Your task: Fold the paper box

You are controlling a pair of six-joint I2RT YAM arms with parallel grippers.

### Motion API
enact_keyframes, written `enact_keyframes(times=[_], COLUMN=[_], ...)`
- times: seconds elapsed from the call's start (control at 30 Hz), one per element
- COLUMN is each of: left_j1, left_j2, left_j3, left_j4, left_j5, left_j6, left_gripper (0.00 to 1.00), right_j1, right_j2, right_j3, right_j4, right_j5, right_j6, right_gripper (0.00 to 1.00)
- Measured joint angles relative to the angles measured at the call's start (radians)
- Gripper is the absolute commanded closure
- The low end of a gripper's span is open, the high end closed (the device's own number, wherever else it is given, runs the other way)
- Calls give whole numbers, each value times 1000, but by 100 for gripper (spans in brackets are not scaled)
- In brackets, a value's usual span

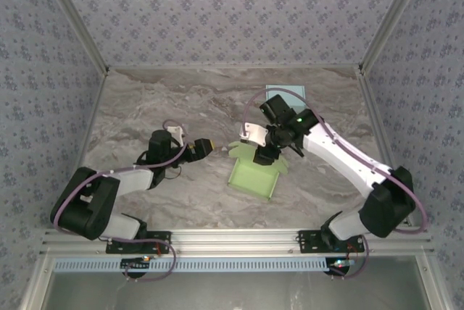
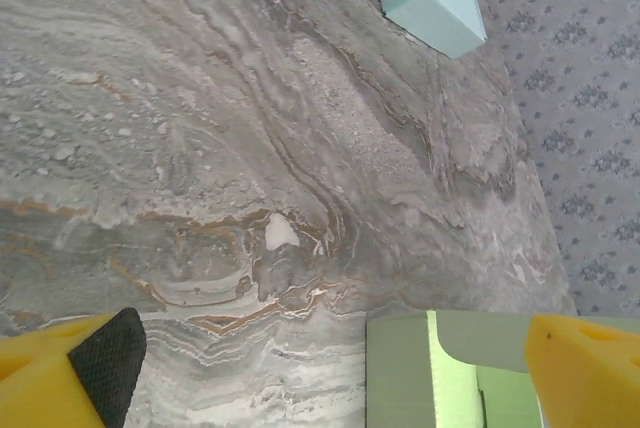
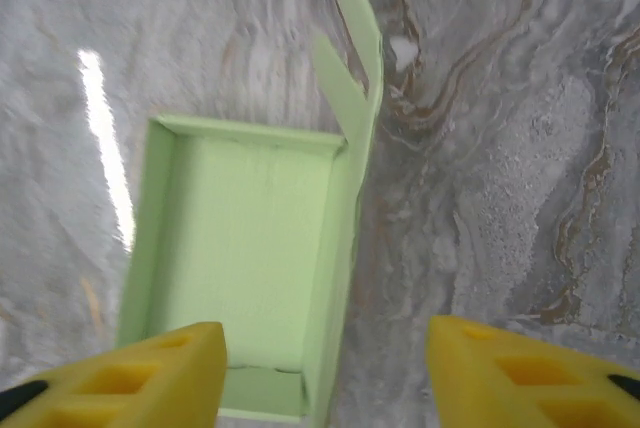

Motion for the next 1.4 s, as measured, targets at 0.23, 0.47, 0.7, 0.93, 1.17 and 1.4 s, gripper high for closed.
enact_keyframes(times=[0.23, 0.47, 0.7, 0.93, 1.17, 1.4], left_j1=[8, 4, -113, -148, -163, -168], left_j2=[18, -21, -50, -119, -62, -59], left_j3=[0, 0, 67, 89, 87, 79], left_j4=[-17, -11, -43, -67, -51, 18], left_j5=[57, 165, 243, 237, 265, 313], left_j6=[-54, -72, 8, 181, 232, 251], left_gripper=[4, 2, 1, 2, 12, 54], right_j1=[8, -11, -69, -99, -106, -114], right_j2=[44, -242, -427, -462, -470, -470], right_j3=[16, -147, -268, -300, -307, -307], right_j4=[11, 213, 333, 353, 359, 360], right_j5=[43, 20, -56, -127, -186, -232], right_j6=[-32, -142, -226, -235, -235, -233], right_gripper=[100, 100, 100, 100, 100, 100])
